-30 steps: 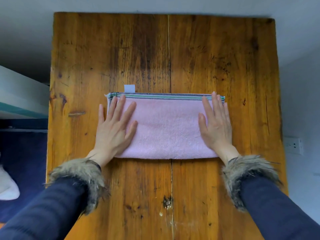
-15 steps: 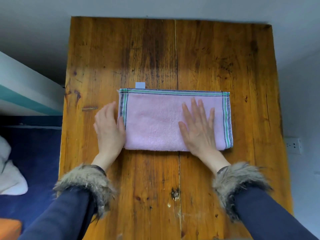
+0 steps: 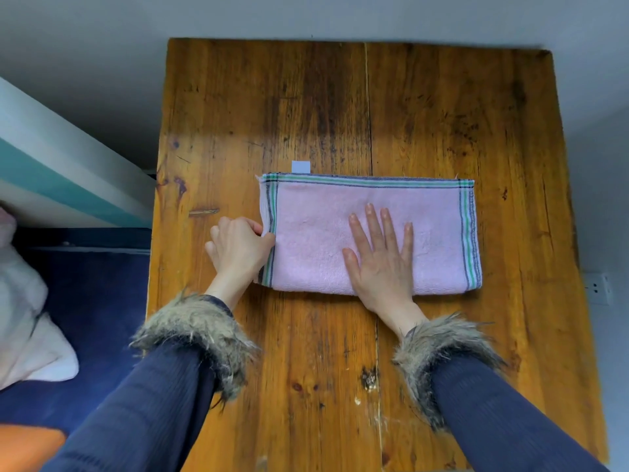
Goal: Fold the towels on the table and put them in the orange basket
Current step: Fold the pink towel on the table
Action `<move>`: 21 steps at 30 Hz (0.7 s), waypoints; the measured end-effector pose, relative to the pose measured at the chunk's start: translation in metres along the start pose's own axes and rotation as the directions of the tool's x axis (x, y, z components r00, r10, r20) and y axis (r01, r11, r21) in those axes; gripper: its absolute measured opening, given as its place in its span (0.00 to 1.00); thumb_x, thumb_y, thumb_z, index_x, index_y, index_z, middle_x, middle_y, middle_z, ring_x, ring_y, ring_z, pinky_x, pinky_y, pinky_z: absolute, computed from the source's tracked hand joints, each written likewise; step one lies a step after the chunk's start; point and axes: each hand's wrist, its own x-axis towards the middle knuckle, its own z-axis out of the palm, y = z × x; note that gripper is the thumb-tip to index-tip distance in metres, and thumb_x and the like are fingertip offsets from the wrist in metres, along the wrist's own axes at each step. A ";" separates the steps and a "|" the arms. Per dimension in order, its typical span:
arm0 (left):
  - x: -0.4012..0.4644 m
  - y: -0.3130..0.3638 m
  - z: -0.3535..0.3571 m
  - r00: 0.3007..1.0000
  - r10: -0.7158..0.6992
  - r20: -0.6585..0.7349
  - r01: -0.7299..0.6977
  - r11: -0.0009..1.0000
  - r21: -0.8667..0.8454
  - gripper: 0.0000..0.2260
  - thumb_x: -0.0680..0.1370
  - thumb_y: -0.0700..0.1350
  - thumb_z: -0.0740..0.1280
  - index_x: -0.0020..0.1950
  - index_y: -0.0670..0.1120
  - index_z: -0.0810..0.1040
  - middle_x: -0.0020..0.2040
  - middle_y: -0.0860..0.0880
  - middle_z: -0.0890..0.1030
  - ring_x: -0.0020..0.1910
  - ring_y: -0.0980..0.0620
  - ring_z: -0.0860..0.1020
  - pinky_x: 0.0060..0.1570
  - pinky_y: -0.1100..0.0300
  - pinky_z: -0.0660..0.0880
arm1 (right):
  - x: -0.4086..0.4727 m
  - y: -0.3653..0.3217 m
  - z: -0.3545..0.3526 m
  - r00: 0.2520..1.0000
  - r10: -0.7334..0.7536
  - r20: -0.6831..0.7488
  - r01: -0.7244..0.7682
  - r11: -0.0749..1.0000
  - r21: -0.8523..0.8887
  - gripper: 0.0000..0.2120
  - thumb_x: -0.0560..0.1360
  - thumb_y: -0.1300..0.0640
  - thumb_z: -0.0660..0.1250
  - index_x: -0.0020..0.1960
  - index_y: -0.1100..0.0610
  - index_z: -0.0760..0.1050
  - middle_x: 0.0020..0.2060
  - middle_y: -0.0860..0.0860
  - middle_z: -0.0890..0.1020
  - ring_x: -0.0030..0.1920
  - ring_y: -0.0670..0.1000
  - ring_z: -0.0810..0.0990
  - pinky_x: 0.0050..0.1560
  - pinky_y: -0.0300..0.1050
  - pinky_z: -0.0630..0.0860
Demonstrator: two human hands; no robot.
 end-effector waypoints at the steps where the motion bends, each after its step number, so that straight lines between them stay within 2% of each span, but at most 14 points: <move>1: 0.001 0.000 -0.001 1.000 0.019 0.006 -0.019 0.999 -0.026 0.06 0.72 0.49 0.66 0.41 0.47 0.77 0.51 0.46 0.79 0.53 0.43 0.74 0.53 0.50 0.67 | 0.000 0.000 0.000 1.000 0.003 -0.002 -0.003 1.000 0.004 0.28 0.79 0.43 0.46 0.75 0.52 0.49 0.76 0.51 0.55 0.75 0.53 0.49 0.71 0.63 0.45; 4: 0.001 -0.002 -0.010 0.996 -0.008 0.092 0.032 0.963 -0.269 0.03 0.73 0.44 0.68 0.42 0.45 0.76 0.43 0.48 0.80 0.44 0.48 0.78 0.44 0.53 0.76 | 0.000 -0.001 0.000 1.000 0.008 0.001 -0.008 1.000 0.013 0.28 0.79 0.43 0.46 0.75 0.51 0.50 0.75 0.51 0.54 0.75 0.53 0.49 0.70 0.64 0.44; 7: -0.004 -0.001 -0.024 0.956 -0.042 0.290 0.195 0.830 -0.522 0.01 0.76 0.40 0.67 0.44 0.43 0.77 0.46 0.46 0.81 0.43 0.52 0.80 0.38 0.61 0.76 | 0.000 -0.001 -0.001 1.000 0.009 0.024 -0.009 1.000 -0.007 0.27 0.79 0.42 0.43 0.75 0.50 0.47 0.75 0.49 0.49 0.75 0.52 0.47 0.70 0.64 0.42; 10: -0.009 0.002 -0.038 0.910 -0.010 0.414 0.280 0.751 -0.598 0.03 0.77 0.38 0.65 0.48 0.45 0.76 0.49 0.45 0.82 0.44 0.51 0.81 0.41 0.59 0.78 | -0.001 -0.003 -0.006 0.996 0.019 0.087 -0.017 1.000 -0.022 0.27 0.78 0.41 0.40 0.75 0.49 0.42 0.75 0.49 0.44 0.76 0.52 0.43 0.71 0.64 0.39; 12: -0.014 0.007 -0.046 0.904 0.037 0.425 0.254 0.753 -0.606 0.08 0.77 0.39 0.65 0.55 0.45 0.76 0.50 0.45 0.82 0.44 0.49 0.82 0.41 0.58 0.80 | 0.001 -0.006 -0.011 0.988 0.035 0.152 -0.030 0.999 -0.032 0.28 0.76 0.41 0.34 0.73 0.47 0.36 0.74 0.48 0.38 0.75 0.50 0.37 0.70 0.63 0.35; 14: -0.022 0.016 -0.053 0.913 0.084 0.400 0.207 0.748 -0.631 0.11 0.77 0.40 0.66 0.59 0.45 0.75 0.51 0.45 0.82 0.43 0.49 0.82 0.42 0.58 0.80 | 0.003 -0.007 -0.019 0.979 0.018 0.201 -0.016 1.000 -0.014 0.29 0.74 0.41 0.30 0.73 0.48 0.34 0.74 0.47 0.36 0.75 0.51 0.35 0.70 0.62 0.33; 16: -0.034 0.031 -0.059 0.931 0.125 0.344 0.142 0.745 -0.652 0.12 0.76 0.40 0.67 0.59 0.45 0.75 0.49 0.45 0.82 0.39 0.51 0.81 0.40 0.59 0.80 | 0.005 0.001 -0.034 0.970 -0.032 0.241 0.004 0.993 0.116 0.27 0.78 0.43 0.35 0.76 0.48 0.40 0.75 0.47 0.39 0.75 0.50 0.37 0.71 0.60 0.32; 18: -0.045 0.047 -0.062 0.942 0.159 0.295 0.088 0.733 -0.675 0.11 0.76 0.39 0.67 0.58 0.45 0.75 0.47 0.44 0.81 0.37 0.51 0.80 0.38 0.61 0.79 | 0.006 0.011 -0.047 0.977 -0.014 0.213 -0.062 0.936 0.345 0.23 0.82 0.48 0.42 0.76 0.49 0.50 0.77 0.48 0.45 0.76 0.49 0.41 0.72 0.54 0.35; 21: -0.064 0.083 -0.057 0.944 0.227 0.238 0.008 0.707 -0.707 0.09 0.75 0.37 0.68 0.52 0.47 0.75 0.40 0.45 0.77 0.30 0.55 0.76 0.29 0.65 0.76 | -0.005 0.039 -0.065 0.976 0.218 0.020 -0.184 0.771 0.610 0.23 0.79 0.53 0.49 0.71 0.57 0.65 0.75 0.54 0.58 0.75 0.53 0.54 0.73 0.49 0.46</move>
